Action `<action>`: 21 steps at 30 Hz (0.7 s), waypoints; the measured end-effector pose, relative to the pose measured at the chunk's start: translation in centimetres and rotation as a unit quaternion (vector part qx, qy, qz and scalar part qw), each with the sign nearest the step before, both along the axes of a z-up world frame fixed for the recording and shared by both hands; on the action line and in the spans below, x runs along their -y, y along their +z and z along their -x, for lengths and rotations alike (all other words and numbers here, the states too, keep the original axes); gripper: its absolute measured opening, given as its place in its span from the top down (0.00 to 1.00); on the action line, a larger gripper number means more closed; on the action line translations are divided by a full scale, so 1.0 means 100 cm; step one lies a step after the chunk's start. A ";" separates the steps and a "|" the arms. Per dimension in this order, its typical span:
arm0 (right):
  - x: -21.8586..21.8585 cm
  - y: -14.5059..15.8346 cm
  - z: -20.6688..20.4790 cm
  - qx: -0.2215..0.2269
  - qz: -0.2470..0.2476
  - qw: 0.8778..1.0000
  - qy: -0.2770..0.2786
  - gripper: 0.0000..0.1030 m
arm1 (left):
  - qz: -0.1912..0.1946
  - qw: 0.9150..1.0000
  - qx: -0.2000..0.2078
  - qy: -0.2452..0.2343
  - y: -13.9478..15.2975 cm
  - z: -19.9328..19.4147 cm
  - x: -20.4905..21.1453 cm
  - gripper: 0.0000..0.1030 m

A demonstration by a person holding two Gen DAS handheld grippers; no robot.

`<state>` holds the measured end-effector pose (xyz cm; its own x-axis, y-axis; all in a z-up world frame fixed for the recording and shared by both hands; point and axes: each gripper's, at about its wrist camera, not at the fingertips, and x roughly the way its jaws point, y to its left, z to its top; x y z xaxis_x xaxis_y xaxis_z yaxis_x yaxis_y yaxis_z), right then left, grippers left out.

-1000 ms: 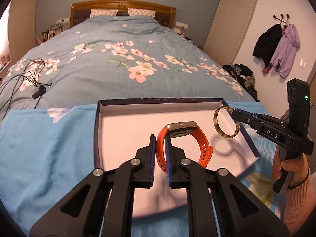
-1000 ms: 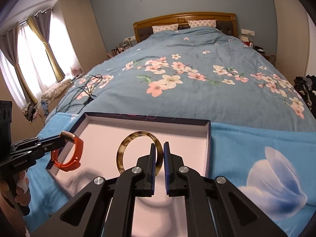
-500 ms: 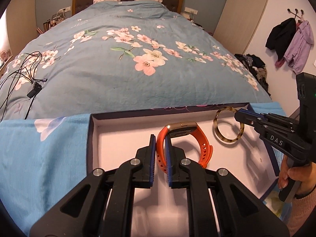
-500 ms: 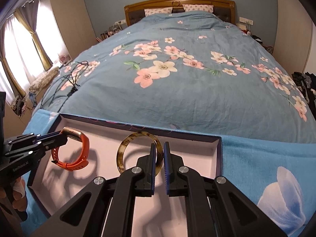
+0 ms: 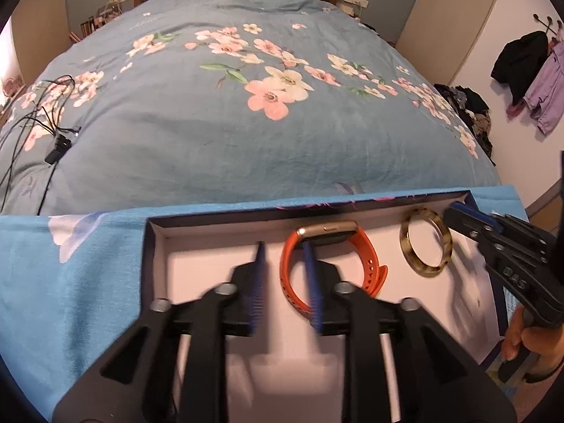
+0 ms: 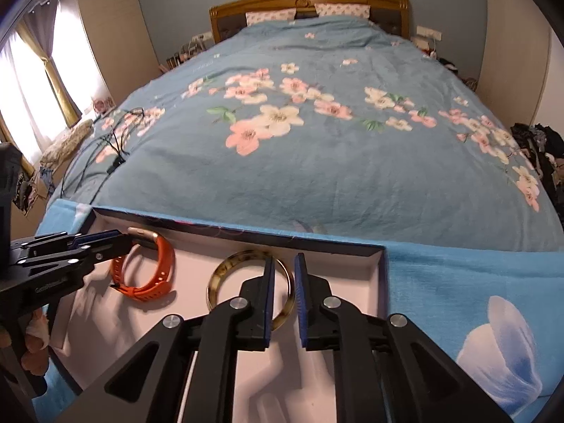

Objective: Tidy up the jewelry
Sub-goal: 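Carry the band and bangle into the navy tray and open both tools, then lift both open tools away from the tray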

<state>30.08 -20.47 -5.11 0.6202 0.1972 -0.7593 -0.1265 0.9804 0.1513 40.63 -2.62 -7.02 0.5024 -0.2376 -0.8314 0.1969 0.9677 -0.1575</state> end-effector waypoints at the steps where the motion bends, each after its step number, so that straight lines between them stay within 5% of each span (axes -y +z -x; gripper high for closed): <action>1: 0.001 0.005 0.006 0.011 0.000 1.000 0.001 0.83 | -0.001 1.000 0.006 0.001 0.002 0.003 -0.001 0.65; 7: 0.006 0.040 0.079 0.080 -0.034 0.993 0.084 0.60 | -0.007 0.995 0.104 -0.001 0.038 0.057 -0.014 0.38; 14: -0.001 0.034 0.181 0.088 -0.040 0.978 0.188 0.57 | -0.012 0.982 0.183 -0.045 0.063 0.157 -0.029 0.34; 21: -0.014 0.005 0.240 0.061 -0.036 0.973 0.219 0.57 | -0.017 0.976 0.201 -0.084 0.053 0.249 -0.033 0.34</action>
<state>6.08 -19.08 -4.60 0.5504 0.5119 -0.6595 -0.5504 0.8165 0.1744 15.76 0.71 -1.71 0.7456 -0.3213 -0.5838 0.3930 0.9195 -0.0041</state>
